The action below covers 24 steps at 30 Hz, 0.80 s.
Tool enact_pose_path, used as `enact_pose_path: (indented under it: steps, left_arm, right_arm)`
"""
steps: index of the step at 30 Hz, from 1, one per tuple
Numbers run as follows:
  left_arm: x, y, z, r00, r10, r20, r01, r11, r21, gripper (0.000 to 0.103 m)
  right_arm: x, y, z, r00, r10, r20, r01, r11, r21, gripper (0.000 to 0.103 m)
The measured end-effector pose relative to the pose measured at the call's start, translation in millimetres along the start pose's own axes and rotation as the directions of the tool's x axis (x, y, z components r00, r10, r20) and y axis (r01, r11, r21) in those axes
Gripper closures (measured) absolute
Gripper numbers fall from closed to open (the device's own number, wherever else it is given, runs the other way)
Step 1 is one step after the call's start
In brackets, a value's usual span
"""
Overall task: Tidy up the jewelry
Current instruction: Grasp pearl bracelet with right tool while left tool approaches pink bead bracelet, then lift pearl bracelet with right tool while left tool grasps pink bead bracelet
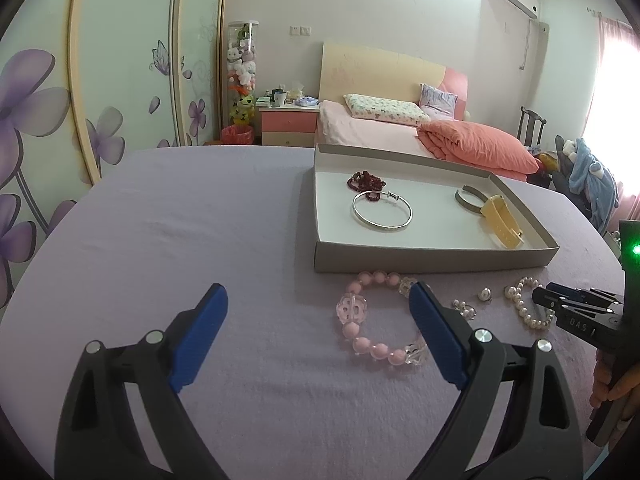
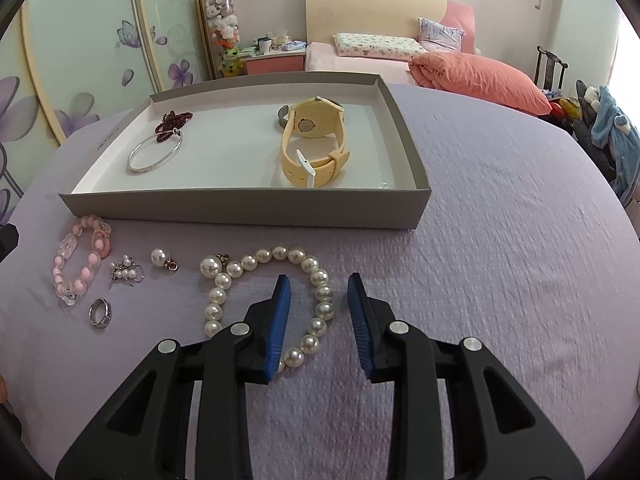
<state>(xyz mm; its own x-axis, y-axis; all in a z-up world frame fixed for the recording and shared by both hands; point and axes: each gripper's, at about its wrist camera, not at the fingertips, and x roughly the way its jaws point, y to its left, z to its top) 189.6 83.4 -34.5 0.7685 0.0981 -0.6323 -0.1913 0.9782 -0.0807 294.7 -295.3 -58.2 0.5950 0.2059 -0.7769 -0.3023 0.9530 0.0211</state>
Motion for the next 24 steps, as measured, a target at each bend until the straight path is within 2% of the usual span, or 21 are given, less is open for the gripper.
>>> enact_pose_path:
  steps: [13,16,19,21,24]
  left_arm:
    - [5.0,-7.6,-4.4,1.0,-0.004,-0.02,0.004,1.0,0.023,0.013]
    - [5.1,-10.0,-5.4,1.0,-0.006,-0.021,0.006,1.0,0.03,0.013]
    - [5.5,-13.3,-6.2,1.0,-0.008,-0.026,0.009,0.999,0.039,0.013]
    - [7.0,-15.0,-6.9,0.999,-0.009,-0.036,0.011,0.999,0.042,0.013]
    - [8.0,-16.1,-7.0,0.999,-0.011,-0.04,0.013,0.999,0.048,0.013]
  right_arm:
    - [-2.1,5.2,-1.9,1.0,0.0,0.004,0.0,0.999,-0.035,0.081]
    - [-2.6,7.5,-2.3,1.0,0.008,0.001,-0.008,0.999,-0.04,0.093]
    - [-3.9,11.0,-2.6,1.0,-0.014,-0.006,0.014,0.999,-0.052,0.093]
    - [-5.3,9.0,-0.5,1.0,0.011,-0.013,-0.011,0.999,-0.036,0.093]
    - [-24.0,6.7,5.1,0.998,0.021,0.054,-0.019,0.999,-0.035,0.093]
